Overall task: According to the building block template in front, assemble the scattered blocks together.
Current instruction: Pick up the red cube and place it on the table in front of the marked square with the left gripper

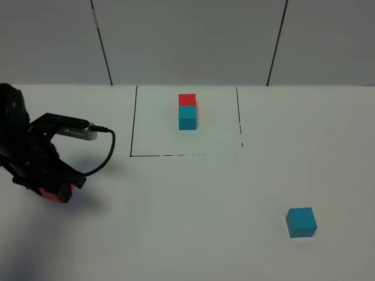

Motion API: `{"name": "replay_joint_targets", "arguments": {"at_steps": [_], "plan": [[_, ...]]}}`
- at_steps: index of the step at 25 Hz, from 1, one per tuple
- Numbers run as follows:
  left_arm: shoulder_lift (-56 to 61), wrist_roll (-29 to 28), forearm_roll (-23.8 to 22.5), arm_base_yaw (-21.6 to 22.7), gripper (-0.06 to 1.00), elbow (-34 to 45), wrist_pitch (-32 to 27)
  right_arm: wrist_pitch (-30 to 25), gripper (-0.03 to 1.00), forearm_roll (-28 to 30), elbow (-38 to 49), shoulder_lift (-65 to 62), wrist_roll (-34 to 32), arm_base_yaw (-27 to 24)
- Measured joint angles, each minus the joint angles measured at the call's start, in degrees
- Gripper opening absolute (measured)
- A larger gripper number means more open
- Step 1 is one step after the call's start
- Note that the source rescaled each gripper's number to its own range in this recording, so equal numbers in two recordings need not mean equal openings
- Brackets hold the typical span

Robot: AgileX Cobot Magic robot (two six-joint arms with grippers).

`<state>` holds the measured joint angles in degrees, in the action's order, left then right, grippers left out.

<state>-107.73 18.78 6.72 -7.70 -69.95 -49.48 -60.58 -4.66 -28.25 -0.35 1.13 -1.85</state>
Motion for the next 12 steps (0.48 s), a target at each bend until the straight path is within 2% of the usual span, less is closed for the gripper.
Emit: {"name": "replay_joint_targets", "arguments": {"at_steps": [3, 7, 12], "plan": [[0.0, 9.9, -0.6, -4.6, 0.00, -3.6, -3.1, 0.0, 0.80, 0.0, 0.0, 0.0, 0.0, 0.0], [0.0, 21.8, -3.2, -12.0, 0.00, -5.0, -2.4, 0.0, 0.80, 0.0, 0.0, 0.0, 0.0, 0.0], [-2.6, 29.4, -6.1, -18.6, 0.00, -5.4, -0.5, 0.0, 0.80, 0.0, 0.0, 0.0, 0.0, 0.0]]}}
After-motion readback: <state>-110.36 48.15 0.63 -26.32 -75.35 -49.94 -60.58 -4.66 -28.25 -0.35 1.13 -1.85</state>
